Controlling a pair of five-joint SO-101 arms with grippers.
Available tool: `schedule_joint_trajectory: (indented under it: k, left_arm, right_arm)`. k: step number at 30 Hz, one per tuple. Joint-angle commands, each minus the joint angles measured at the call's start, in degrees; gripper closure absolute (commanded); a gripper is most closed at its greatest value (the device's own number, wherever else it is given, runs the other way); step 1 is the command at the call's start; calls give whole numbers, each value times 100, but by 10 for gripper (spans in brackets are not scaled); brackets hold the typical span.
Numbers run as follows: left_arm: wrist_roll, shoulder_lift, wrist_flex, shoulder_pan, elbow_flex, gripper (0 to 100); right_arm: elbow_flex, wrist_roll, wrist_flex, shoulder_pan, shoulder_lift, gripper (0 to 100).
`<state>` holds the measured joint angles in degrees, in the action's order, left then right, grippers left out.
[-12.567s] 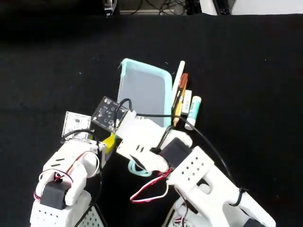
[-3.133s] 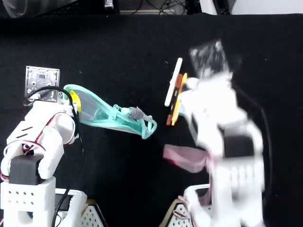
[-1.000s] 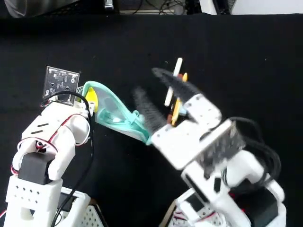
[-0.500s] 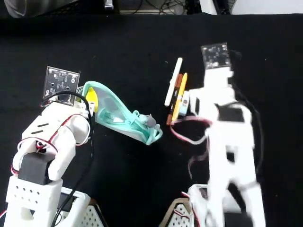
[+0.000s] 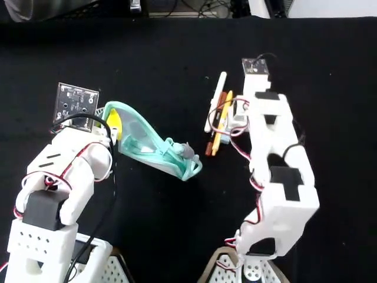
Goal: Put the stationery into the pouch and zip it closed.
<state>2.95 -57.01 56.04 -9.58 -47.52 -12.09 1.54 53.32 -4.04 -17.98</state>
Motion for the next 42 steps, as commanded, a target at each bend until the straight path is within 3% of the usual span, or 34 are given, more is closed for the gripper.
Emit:
schedule_joint_trajectory:
  k: [1, 14, 25, 30, 36, 42]
  left_arm:
    - [-9, 105, 237, -171, -822, 970]
    - [0, 105, 264, -171, -822, 970]
    - [0, 105, 273, -163, -831, 970]
    - [0, 105, 273, -163, -831, 970]
    - [0, 105, 273, -163, -831, 970]
    - [0, 105, 273, -163, -831, 970]
  right_arm:
    - [523, -62, 62, 35, -22, 851]
    - [620, -563, 149, 624, -127, 851]
    - [1086, -721, 413, -220, -760, 913]
    - [1244, -88, 703, -299, -796, 986]
    - [1209, 633, 1609, -360, -796, 976]
    - [1305, 1125, 1697, -598, -813, 939]
